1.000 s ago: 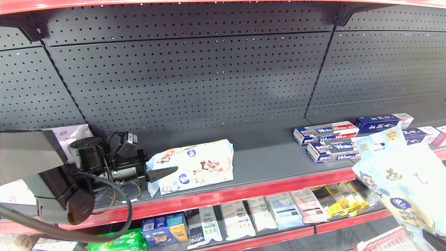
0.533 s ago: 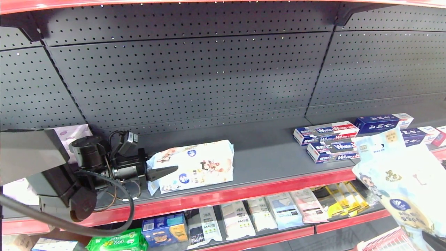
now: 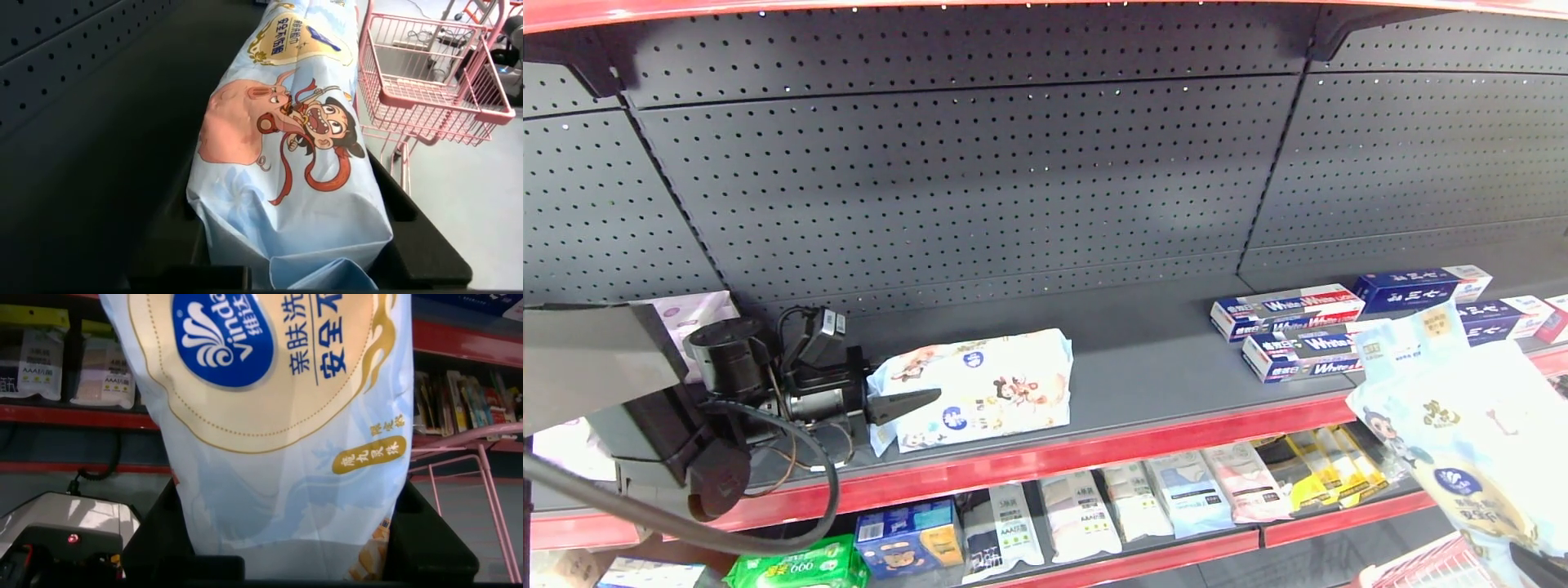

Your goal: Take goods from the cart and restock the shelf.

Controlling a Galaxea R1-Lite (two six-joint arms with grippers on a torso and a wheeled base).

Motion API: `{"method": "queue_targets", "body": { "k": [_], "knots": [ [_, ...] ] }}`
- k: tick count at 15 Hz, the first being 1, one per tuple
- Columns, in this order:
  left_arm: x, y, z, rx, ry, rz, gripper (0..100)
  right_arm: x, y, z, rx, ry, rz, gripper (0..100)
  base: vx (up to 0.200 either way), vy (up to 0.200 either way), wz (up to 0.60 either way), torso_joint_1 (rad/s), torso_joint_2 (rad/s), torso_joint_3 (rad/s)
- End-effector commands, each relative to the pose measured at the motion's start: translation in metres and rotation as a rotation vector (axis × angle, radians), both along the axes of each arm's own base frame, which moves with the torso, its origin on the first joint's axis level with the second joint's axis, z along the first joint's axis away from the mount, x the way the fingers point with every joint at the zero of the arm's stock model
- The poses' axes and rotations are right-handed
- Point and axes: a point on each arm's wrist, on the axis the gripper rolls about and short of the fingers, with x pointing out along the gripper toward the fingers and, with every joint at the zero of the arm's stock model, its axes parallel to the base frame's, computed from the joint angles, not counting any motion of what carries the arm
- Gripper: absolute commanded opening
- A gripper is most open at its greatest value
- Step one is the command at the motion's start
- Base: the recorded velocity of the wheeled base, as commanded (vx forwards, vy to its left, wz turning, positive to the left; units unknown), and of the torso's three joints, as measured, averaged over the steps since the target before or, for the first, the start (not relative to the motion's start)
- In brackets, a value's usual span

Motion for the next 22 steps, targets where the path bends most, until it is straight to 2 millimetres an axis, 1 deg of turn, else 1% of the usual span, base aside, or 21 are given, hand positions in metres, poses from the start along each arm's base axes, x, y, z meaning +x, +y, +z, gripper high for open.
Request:
{"method": "queue_targets", "body": {
  "k": [1,10,13,16,22],
  "knots": [
    [-0.001,0.000,-0.002,0.003,0.004,0.002,0,0.000,0.000,0.000,0.000,0.002,0.001,0,0.000,0.000,0.00,0.000,0.00,0.000],
    [0.000,0.000,0.001,-0.001,-0.019,0.004,0,0.000,0.000,0.000,-0.002,0.002,-0.004,0,0.000,0.000,0.00,0.000,0.00,0.000],
    [0.001,0.000,-0.001,-0.004,-0.029,-0.004,0,0.001,0.000,0.000,-0.004,0.003,-0.004,0,0.000,0.000,0.00,0.000,0.00,0.000],
    [0.004,0.000,-0.010,-0.001,-0.031,-0.007,0,0.002,0.000,0.000,-0.003,0.008,-0.004,0,0.000,0.000,0.00,0.000,0.00,0.000],
    [0.003,0.000,-0.010,0.000,-0.031,-0.007,0,0.001,0.000,0.000,-0.003,0.009,-0.006,0,0.000,0.000,0.00,0.000,0.00,0.000]
  ]
}}
